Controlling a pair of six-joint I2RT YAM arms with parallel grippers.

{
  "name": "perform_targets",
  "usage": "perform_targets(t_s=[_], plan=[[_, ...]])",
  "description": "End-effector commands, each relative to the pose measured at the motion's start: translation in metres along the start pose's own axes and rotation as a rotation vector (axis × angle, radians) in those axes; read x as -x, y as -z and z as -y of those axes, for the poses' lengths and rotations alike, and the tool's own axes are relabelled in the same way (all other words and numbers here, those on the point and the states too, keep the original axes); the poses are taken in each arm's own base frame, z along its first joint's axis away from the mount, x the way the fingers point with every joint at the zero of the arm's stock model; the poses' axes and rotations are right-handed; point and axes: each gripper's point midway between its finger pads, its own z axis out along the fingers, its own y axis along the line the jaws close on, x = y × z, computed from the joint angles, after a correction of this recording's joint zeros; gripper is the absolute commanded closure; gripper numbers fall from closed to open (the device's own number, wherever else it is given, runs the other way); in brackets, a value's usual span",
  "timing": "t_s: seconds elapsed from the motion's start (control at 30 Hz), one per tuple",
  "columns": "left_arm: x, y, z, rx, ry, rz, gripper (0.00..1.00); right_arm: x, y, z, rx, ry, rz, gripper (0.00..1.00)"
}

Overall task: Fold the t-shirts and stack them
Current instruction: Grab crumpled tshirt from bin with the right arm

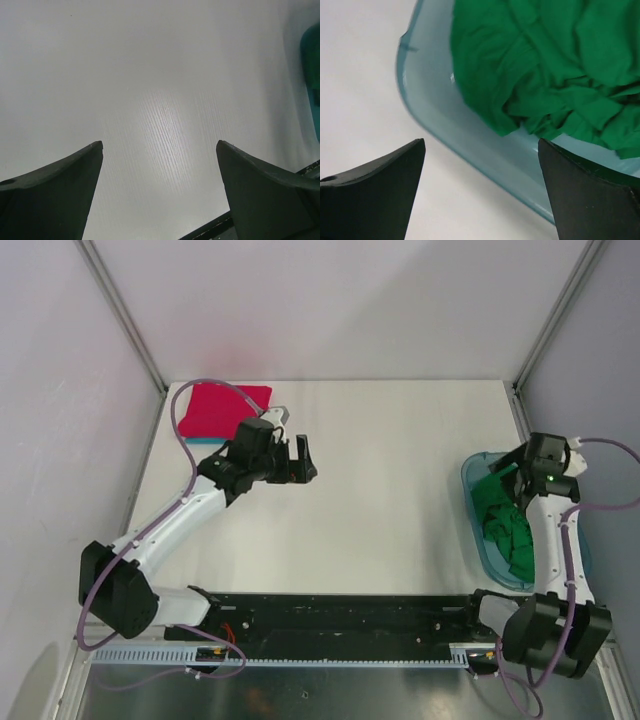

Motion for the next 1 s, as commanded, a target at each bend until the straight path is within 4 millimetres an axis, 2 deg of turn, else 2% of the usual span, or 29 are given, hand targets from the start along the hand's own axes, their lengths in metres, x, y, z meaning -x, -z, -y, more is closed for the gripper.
perform_targets(t_s=[0.0,0.17,0.3,0.53,0.73,0.97], plan=[[-0.008,-0.004,0.005,-0.041,0.011,-0.037,0.01,0.023,-0.016,0.038,-0.145,-0.093,0.055,0.01],[-0.012,-0.008,0.009,-0.066,0.031,-0.066,0.01,0.041,-0.034,0.068,-0.264,-0.149,0.120,0.01],[-0.013,-0.010,0.008,-0.072,0.043,-0.075,0.01,0.039,-0.052,0.092,-0.337,-0.168,0.142,0.01],[-0.013,-0.011,0.004,-0.079,0.062,-0.087,0.01,0.035,-0.084,0.109,-0.353,-0.177,0.181,0.01],[-0.014,-0.013,0.000,-0.066,0.067,-0.089,0.01,0.020,-0.115,0.118,-0.362,-0.184,0.165,0.01],[-0.016,-0.014,-0.003,-0.055,0.074,-0.093,0.01,-0.012,-0.146,0.131,-0.412,-0.179,0.065,0.05]])
